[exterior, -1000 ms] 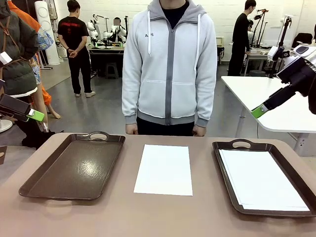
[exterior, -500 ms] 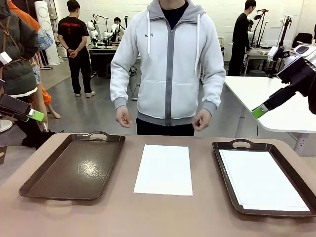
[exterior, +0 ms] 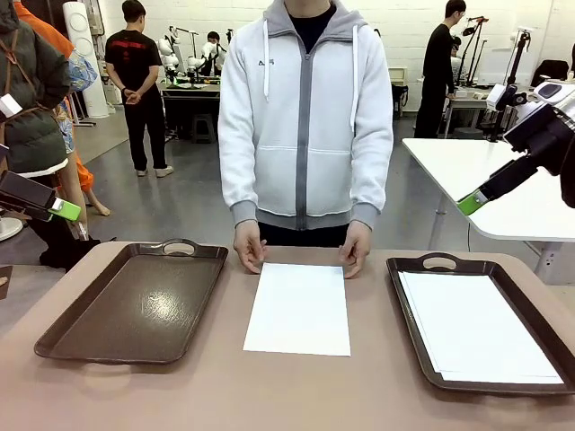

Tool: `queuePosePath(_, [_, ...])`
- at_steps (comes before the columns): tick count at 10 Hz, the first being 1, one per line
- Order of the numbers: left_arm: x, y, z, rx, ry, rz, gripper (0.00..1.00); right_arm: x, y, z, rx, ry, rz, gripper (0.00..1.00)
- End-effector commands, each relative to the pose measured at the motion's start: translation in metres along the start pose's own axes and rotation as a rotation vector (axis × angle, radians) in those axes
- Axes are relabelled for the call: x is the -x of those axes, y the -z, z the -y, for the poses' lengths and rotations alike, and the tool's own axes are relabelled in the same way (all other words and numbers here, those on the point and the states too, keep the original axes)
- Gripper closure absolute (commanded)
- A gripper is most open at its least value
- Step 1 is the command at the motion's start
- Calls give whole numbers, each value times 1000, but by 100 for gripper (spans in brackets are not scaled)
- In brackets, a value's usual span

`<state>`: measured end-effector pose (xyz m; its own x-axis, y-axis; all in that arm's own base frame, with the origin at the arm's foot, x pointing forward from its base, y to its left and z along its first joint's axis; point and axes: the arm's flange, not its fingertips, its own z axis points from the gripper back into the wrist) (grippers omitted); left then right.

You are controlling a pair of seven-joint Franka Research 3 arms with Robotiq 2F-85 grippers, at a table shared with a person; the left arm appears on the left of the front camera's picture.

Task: Sort the A4 documents.
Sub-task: Receive the A4 Paper.

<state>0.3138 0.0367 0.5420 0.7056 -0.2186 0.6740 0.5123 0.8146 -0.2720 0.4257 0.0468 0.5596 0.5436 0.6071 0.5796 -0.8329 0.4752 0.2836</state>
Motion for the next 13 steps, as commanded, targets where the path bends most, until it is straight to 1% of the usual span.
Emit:
queuePosePath(1, [0, 0, -1, 22, 7, 6, 0, 0, 0, 0, -10, 4, 5, 0])
queuePosePath(13, [0, 0, -1, 22, 7, 6, 0, 0, 0, 0, -10, 4, 5, 0])
